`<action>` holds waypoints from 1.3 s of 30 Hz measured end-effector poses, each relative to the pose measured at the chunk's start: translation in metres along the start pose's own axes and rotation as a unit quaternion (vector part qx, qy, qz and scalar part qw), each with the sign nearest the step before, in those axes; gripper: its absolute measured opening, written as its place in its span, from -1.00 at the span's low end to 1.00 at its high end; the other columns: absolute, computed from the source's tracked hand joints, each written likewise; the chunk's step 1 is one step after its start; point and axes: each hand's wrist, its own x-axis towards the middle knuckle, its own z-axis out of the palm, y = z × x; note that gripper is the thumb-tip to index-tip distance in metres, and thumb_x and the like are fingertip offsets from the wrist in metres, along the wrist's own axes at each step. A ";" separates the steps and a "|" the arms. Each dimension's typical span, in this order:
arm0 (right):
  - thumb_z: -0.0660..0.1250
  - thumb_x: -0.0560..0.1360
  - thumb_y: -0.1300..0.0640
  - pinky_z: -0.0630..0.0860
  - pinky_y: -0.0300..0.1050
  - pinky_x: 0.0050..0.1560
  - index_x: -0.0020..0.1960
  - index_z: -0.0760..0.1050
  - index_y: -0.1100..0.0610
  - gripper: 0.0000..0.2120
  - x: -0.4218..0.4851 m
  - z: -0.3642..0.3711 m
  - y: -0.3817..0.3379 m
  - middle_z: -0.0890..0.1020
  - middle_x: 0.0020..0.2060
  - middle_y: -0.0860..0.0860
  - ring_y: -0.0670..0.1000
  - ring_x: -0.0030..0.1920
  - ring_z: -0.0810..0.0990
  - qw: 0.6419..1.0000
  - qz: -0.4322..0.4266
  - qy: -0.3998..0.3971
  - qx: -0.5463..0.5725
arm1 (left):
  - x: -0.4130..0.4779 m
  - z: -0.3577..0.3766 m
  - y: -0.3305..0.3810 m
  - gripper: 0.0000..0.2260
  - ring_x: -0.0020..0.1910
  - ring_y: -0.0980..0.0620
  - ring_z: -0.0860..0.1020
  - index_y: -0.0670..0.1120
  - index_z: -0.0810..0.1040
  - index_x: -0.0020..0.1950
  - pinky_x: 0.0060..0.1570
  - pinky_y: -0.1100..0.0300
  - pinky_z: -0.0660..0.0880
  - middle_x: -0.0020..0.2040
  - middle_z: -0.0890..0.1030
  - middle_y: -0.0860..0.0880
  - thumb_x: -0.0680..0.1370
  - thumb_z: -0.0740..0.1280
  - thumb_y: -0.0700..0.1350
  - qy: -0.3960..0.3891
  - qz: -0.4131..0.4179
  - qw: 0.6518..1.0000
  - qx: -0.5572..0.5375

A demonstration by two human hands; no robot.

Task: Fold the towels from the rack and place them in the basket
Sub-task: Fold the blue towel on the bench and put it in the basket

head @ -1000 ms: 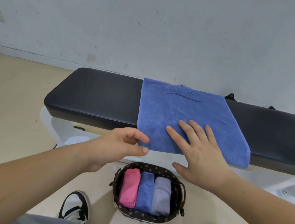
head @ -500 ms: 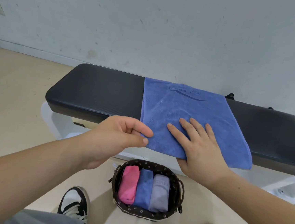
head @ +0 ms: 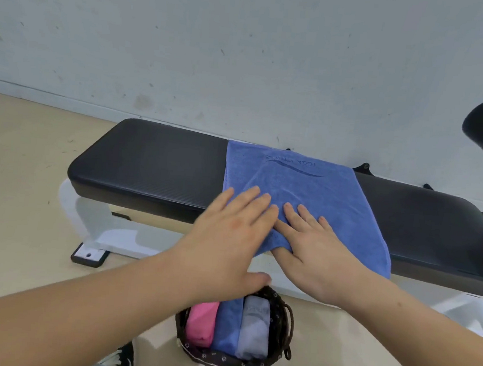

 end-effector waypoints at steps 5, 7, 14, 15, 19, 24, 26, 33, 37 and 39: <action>-0.13 0.64 -0.18 -0.17 0.16 0.64 0.68 -0.04 -0.08 -0.38 -0.002 -0.007 0.002 -0.09 0.68 0.01 0.07 0.67 -0.19 0.999 0.001 -0.022 0.028 | 0.017 0.011 0.002 -0.62 0.13 -0.04 0.59 -0.07 0.56 0.23 0.33 0.03 0.39 0.07 0.61 0.01 0.41 0.35 -0.17 -0.032 0.006 0.996 0.087; -0.25 0.52 -0.27 -0.16 0.16 0.64 0.68 -0.08 -0.08 -0.25 -0.005 -0.005 0.005 -0.11 0.68 0.00 0.07 0.67 -0.20 1.000 -0.007 -0.024 0.006 | 0.014 0.004 -0.008 -0.78 -0.27 -0.05 0.60 -0.03 0.58 -0.21 -0.19 0.14 0.43 -0.29 0.57 0.01 0.20 0.44 -0.25 -0.004 0.025 0.995 0.091; 0.10 0.59 0.21 -0.13 0.05 0.64 0.69 -0.06 -0.04 -0.28 -0.005 -0.010 0.012 -0.08 0.68 -0.08 0.01 0.67 -0.15 0.999 -0.013 -0.017 0.025 | 0.010 -0.014 -0.017 -0.60 -0.12 -0.06 0.61 0.01 0.68 -0.03 -0.29 0.08 0.51 -0.14 0.67 0.03 0.38 0.10 -0.23 -0.038 -0.093 0.992 -0.071; 0.11 0.56 0.27 -0.13 0.01 0.64 0.68 -0.02 -0.04 -0.26 -0.005 -0.011 0.015 -0.07 0.68 -0.09 -0.01 0.67 -0.15 0.999 -0.015 -0.015 0.030 | 0.009 -0.016 -0.018 -0.57 -0.08 -0.04 0.63 0.03 0.72 0.05 -0.14 0.06 0.58 -0.08 0.71 0.04 0.40 0.14 -0.24 -0.071 -0.091 0.981 -0.154; 0.11 0.55 0.30 -0.11 0.01 0.65 0.67 0.06 -0.04 -0.27 -0.010 -0.012 0.021 -0.01 0.67 -0.10 -0.02 0.67 -0.11 0.999 -0.023 -0.010 0.044 | 0.014 -0.034 -0.021 -0.67 -0.11 0.20 0.65 0.04 0.76 0.02 -0.04 0.20 0.60 -0.09 0.74 0.17 0.49 0.24 -0.22 -0.106 -0.137 0.948 -0.266; 0.23 0.53 0.16 0.07 -0.13 0.57 0.66 0.09 -0.06 -0.26 -0.013 -0.022 0.012 0.11 0.64 -0.07 0.01 0.62 0.08 0.999 -0.043 -0.005 -0.013 | 0.044 -0.015 -0.057 -0.86 -0.11 0.08 0.63 -0.04 0.66 0.01 -0.03 0.05 0.62 -0.13 0.68 0.09 0.58 0.31 -0.11 -0.015 -0.254 0.949 -0.186; 0.27 0.53 0.10 0.09 -0.19 0.53 0.66 0.09 -0.10 -0.25 -0.012 -0.023 0.010 0.13 0.63 -0.08 -0.01 0.61 0.10 0.999 -0.044 0.001 -0.025 | 0.054 -0.003 -0.064 -0.81 -0.09 -0.03 0.64 -0.10 0.63 -0.02 -0.04 -0.04 0.62 -0.15 0.66 0.00 0.59 0.37 0.02 -0.021 -0.282 0.944 -0.170; 0.31 0.51 0.09 0.25 -0.06 0.52 0.63 0.19 -0.05 -0.28 -0.009 -0.018 0.009 0.26 0.58 -0.02 0.07 0.56 0.23 0.999 -0.039 0.024 -0.018 | 0.074 0.017 -0.070 -0.72 -0.35 -0.03 0.51 -0.24 0.63 -0.18 -0.28 0.07 0.53 -0.19 0.69 -0.18 0.51 0.36 -0.02 -0.024 -0.338 0.919 -0.203; 0.28 0.53 0.08 0.23 -0.13 0.49 0.64 0.15 -0.10 -0.29 -0.009 -0.020 0.009 0.22 0.59 -0.07 0.03 0.56 0.20 0.999 -0.035 0.017 -0.030 | 0.076 0.015 -0.077 -0.75 -0.35 -0.05 0.45 -0.28 0.62 -0.19 -0.30 0.08 0.46 -0.27 0.58 -0.24 0.53 0.35 -0.10 -0.010 -0.350 0.911 -0.218; 0.26 0.54 0.11 0.24 -0.16 0.48 0.64 0.14 -0.14 -0.29 -0.007 -0.021 0.009 0.22 0.59 -0.11 0.00 0.57 0.19 0.999 -0.033 0.021 -0.023 | 0.077 0.014 -0.081 -0.75 -0.29 -0.10 0.52 -0.30 0.62 -0.11 -0.22 0.04 0.55 -0.21 0.62 -0.23 0.57 0.38 -0.10 0.013 -0.345 0.913 -0.218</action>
